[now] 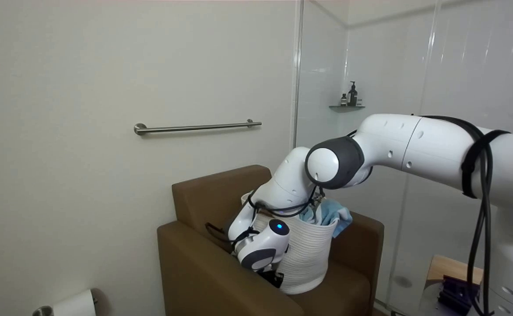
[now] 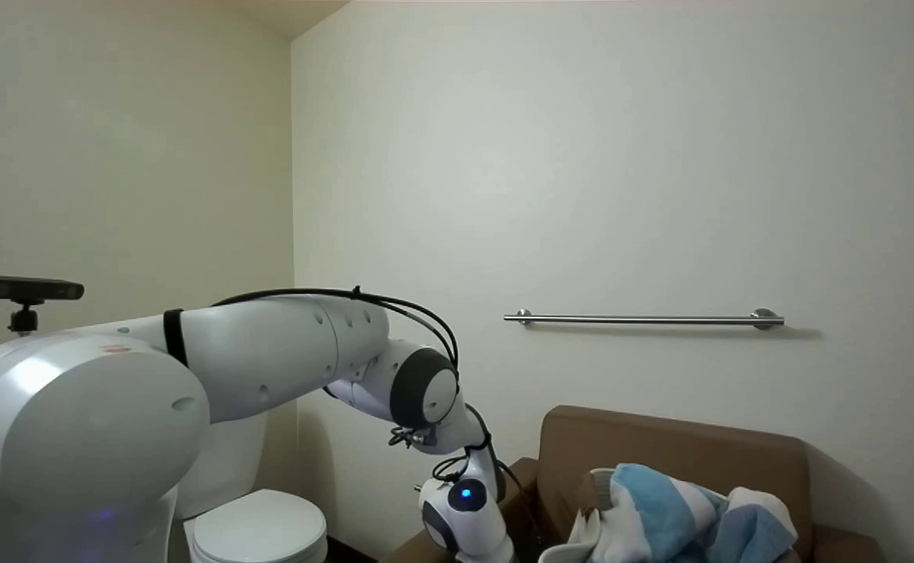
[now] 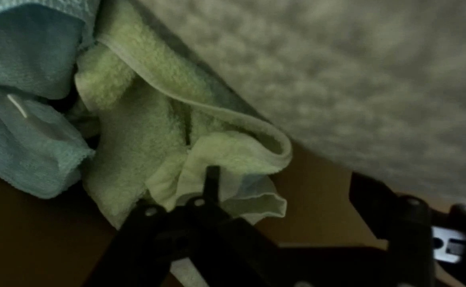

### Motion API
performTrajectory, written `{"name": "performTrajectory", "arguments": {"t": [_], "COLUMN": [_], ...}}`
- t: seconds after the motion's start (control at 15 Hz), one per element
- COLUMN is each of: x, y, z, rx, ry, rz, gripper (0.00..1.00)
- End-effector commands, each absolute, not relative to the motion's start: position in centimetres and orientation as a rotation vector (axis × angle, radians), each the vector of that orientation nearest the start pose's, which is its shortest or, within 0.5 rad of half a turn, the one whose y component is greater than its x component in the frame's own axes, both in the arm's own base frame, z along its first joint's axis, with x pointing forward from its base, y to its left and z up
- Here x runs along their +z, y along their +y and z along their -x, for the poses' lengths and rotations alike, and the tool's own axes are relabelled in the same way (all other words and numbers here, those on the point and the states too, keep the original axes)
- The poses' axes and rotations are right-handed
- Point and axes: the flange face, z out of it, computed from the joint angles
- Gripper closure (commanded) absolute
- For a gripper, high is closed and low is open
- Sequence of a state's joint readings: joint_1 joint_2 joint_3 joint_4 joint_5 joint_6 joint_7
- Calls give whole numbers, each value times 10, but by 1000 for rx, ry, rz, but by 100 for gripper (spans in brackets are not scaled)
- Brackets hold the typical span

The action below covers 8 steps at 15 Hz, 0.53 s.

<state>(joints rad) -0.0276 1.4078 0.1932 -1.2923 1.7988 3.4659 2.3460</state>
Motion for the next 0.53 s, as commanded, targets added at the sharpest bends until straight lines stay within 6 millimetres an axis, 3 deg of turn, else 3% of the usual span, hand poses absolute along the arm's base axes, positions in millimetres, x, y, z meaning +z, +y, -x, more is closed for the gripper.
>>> {"name": "performTrajectory", "arguments": {"t": [0.0,0.4,0.47], "x": [-120,-120,-120], "y": [-38,-33,-33], "z": [-558,-591,-595], "rx": [68,166,183], "ry": [2372,2324,2317], "rz": [-1479,-1438,-1438], "gripper": [47,85,88]}}
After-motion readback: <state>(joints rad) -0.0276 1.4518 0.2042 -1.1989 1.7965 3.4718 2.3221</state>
